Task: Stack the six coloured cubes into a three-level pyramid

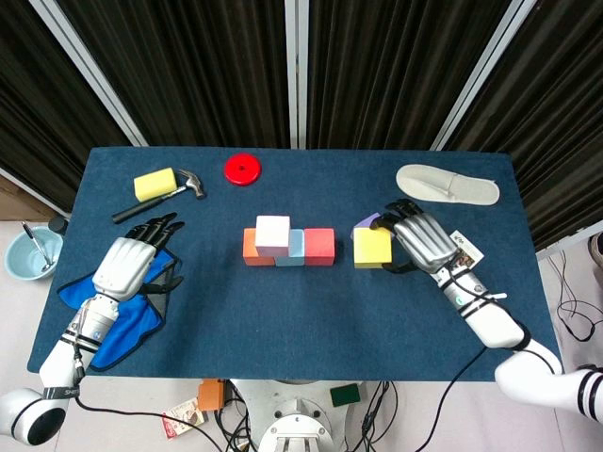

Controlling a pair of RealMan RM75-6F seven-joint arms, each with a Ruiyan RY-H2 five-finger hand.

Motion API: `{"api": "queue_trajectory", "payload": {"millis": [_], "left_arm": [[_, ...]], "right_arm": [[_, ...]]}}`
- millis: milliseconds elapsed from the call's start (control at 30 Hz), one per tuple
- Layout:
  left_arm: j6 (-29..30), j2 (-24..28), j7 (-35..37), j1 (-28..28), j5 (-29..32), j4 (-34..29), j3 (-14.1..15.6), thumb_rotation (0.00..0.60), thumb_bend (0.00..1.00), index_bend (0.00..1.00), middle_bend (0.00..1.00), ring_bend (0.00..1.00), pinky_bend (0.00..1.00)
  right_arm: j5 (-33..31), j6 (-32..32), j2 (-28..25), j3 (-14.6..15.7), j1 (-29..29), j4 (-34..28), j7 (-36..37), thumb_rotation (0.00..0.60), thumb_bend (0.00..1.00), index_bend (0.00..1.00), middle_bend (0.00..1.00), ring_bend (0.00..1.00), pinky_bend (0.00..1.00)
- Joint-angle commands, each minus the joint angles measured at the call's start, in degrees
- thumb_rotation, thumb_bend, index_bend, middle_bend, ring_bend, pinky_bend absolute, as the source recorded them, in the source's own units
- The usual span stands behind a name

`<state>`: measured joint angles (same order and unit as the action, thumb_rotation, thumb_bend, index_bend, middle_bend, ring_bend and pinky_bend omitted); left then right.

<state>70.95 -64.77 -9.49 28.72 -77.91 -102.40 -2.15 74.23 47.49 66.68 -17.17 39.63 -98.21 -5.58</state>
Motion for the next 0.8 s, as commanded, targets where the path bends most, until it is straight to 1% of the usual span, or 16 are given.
{"api": "queue_trajectory", "payload": {"millis": [33, 167, 367, 400, 500, 567, 600, 633, 667, 733, 800], "left_arm": [[-0.16, 0.24, -0.71, -0.52, 0.24, -0.04, 0.17, 0.446, 0.19, 0.10, 0.04, 0.10, 0.23], [-1.44, 0.52, -0.81, -0.87, 0.53, -0.24, 0.53, 0.464, 0.19, 0.10, 0.04, 0.10, 0.23], [-2.36, 0.76, 1.18, -1.30, 0.11, -0.06, 0.35, 0.472, 0.19, 0.10, 0.04, 0.10, 0.23], [-2.39, 0.73, 1.38, -1.38, 0.04, 0.06, 0.29, 0.478, 0.19, 0.10, 0.04, 0.10, 0.23], [-2.69, 0.58, 2.07, -1.58, 0.04, 0.42, 0.12, 0.462, 0.19, 0.10, 0.04, 0.10, 0.23], [-2.95, 0.42, 2.65, -1.64, -0.05, 0.63, 0.03, 0.462, 0.19, 0.10, 0.04, 0.10, 0.23], [-3.13, 0.34, 2.94, -1.67, -0.19, 0.76, 0.00, 0.469, 0.19, 0.10, 0.04, 0.10, 0.23], [-3.28, 0.25, 3.15, -1.67, -0.31, 0.90, -0.02, 0.458, 0.19, 0.10, 0.04, 0.10, 0.23], [-3.43, 0.15, 3.37, -1.68, -0.42, 1.05, -0.07, 0.471, 0.19, 0.10, 0.04, 0.10, 0.23], [-3.61, 0.06, 3.56, -1.70, -0.47, 1.25, -0.19, 0.473, 0.19, 0.10, 0.04, 0.10, 0.23], [-3.71, 0.04, 3.73, -1.74, -0.48, 1.33, -0.38, 0.466, 0.19, 0.10, 0.04, 0.10, 0.23]], "right_arm": [[-2.90, -4.68, 3.40, -2.04, 5.58, 5.02, 0.15, 0.600, 0.28, 0.44, 0.38, 0.15, 0.15], [-4.10, -5.77, 7.47, -2.69, 8.94, 9.83, 1.58, 0.600, 0.28, 0.44, 0.38, 0.15, 0.15], [-3.83, -8.13, 10.70, -2.44, 12.11, 14.76, 5.59, 0.600, 0.28, 0.43, 0.37, 0.15, 0.15], [-3.57, -8.16, 11.17, -2.32, 12.42, 15.34, 6.08, 0.600, 0.28, 0.43, 0.37, 0.15, 0.15], [-3.14, -8.47, 12.38, -1.78, 13.26, 16.63, 7.36, 0.600, 0.26, 0.42, 0.37, 0.14, 0.15], [-3.19, -8.58, 12.90, -1.51, 13.57, 17.15, 8.07, 0.600, 0.25, 0.41, 0.36, 0.13, 0.15], [-3.23, -8.50, 13.23, -1.34, 13.70, 17.53, 8.43, 0.600, 0.25, 0.41, 0.36, 0.13, 0.14], [-3.29, -8.39, 13.49, -1.22, 13.74, 17.77, 8.76, 0.600, 0.25, 0.41, 0.36, 0.13, 0.14], [-3.28, -8.21, 13.86, -1.06, 13.80, 18.13, 9.20, 0.600, 0.25, 0.41, 0.36, 0.14, 0.14], [-3.31, -8.06, 14.41, -0.87, 13.94, 18.56, 9.91, 0.600, 0.25, 0.41, 0.36, 0.14, 0.14], [-3.01, -7.76, 14.98, -0.68, 14.19, 18.93, 10.55, 0.600, 0.25, 0.41, 0.36, 0.13, 0.14]]}}
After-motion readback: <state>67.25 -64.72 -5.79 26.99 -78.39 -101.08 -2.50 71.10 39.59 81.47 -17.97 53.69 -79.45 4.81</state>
